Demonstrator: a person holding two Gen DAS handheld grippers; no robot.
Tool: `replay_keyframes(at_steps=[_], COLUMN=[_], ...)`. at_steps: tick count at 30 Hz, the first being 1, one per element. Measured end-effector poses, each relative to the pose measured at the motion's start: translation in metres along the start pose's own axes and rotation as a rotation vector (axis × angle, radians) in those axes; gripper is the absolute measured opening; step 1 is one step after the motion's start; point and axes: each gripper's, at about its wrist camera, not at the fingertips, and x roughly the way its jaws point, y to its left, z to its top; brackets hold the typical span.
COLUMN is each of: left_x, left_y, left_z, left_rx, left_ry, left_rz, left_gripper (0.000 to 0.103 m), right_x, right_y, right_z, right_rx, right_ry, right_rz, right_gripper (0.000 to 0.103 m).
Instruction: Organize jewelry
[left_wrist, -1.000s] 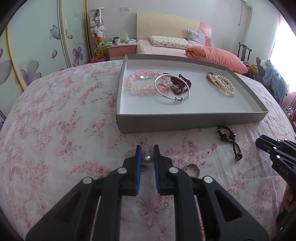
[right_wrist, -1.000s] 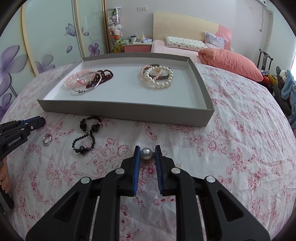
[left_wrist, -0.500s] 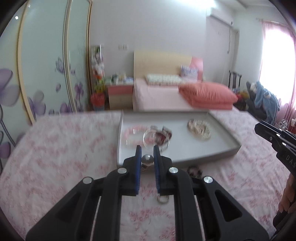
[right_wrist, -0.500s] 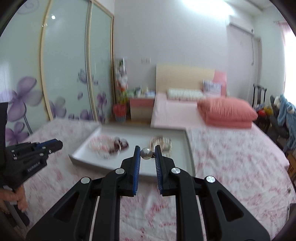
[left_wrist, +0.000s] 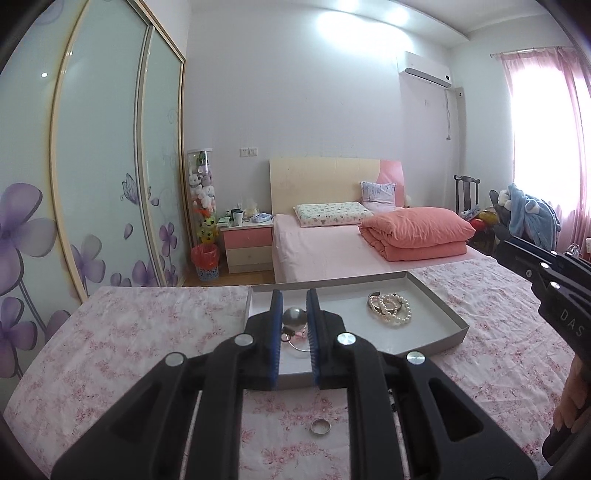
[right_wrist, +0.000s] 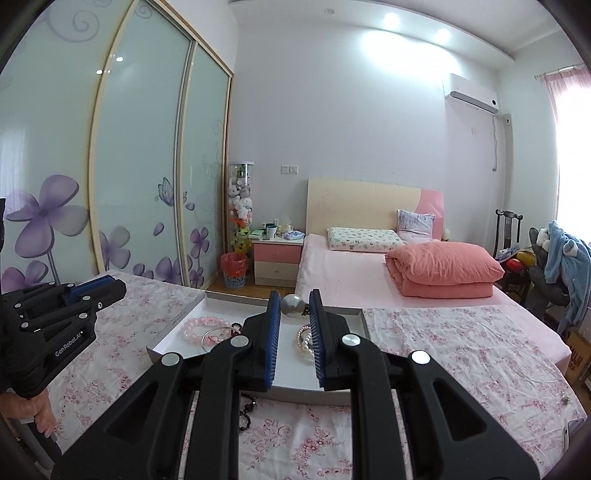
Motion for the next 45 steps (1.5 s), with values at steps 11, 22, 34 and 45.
replay_keyframes(at_steps=[11, 22, 34, 45], left_x=[0.004, 0.014, 0.074, 0.161], left_y=[0.004, 0.005, 0.006, -0.004], left_z=[0.001, -0.001, 0.014, -0.001], left_rx=[-0.013, -0.018, -0.05, -0.078], left_ry=[0.003, 0.03, 0.097, 0.259], left_rz=[0.005, -0.009, -0.03, -0.065], left_gripper=[0.014, 0.014, 0.014, 0.014], right_x=[0.003, 0.01, 0.071, 0.16], right_y=[-0.004, -0.002, -0.017, -0.036], right_z=[0.002, 0.001, 0.012, -0.023], right_rx=[0.009, 0.014, 0.089, 0.204], right_ry=[-0.015, 0.001, 0.067, 0.292], right_rz=[0.0, 0.003, 0.034, 0.073], right_gripper=[0.017, 0.017, 0.017, 0.017])
